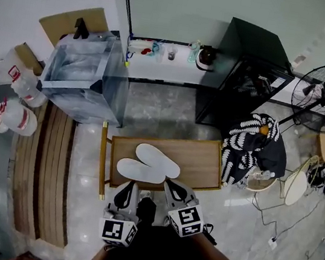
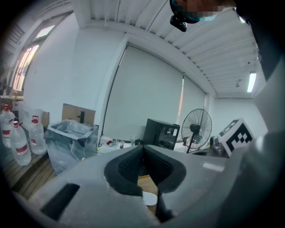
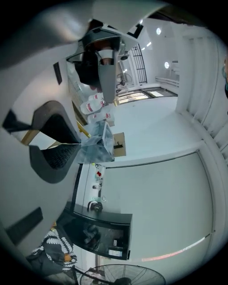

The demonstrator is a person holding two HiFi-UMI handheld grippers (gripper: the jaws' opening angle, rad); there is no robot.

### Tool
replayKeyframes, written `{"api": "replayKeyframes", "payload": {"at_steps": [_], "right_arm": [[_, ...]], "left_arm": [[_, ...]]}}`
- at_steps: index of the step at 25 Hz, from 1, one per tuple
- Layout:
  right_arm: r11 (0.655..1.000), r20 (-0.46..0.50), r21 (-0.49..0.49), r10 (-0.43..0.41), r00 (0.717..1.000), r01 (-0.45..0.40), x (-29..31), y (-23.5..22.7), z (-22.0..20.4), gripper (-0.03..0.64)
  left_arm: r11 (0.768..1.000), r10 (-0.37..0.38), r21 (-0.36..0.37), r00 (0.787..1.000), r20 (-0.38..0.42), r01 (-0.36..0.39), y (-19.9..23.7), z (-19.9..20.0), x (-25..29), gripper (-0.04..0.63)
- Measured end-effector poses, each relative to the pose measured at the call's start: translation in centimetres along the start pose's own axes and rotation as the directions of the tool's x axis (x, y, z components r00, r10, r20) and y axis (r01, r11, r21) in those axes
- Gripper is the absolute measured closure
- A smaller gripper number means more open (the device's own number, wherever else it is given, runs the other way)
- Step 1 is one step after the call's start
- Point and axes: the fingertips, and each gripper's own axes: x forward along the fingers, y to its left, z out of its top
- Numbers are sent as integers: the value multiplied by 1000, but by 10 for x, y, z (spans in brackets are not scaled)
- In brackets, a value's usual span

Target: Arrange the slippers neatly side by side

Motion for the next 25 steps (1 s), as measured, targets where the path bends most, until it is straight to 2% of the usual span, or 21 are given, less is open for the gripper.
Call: {"api": "replayKeyframes", "payload": {"at_steps": [6,12,15,18,21,25], "right_arm": [[998,-128,-59,-4,992,-4,60,-6,-13,601],[993,-296,-100,31,955,-63,102,-16,-48,600],[985,-367,-141,45,929,-103,123,-25,-66,582],[972,-442,-187,48,896,-144,141,-34,-89,522],[956,-518,-224,47,854,-188,157,-42,-118,515],[934,-580,-272,32,814,-231,178,-55,-146,514]], "left_arm": [[1000,-28,2,999,-23,28,38,5,27,578],[999,-31,-18,999,-40,30,50,9,41,578],[999,-23,-23,999,-46,22,52,9,52,578],[1000,-10,-30,999,-51,8,51,8,60,578],[999,2,-33,998,-63,-4,50,5,64,578],[999,10,-42,997,-72,-13,48,4,74,578]]}}
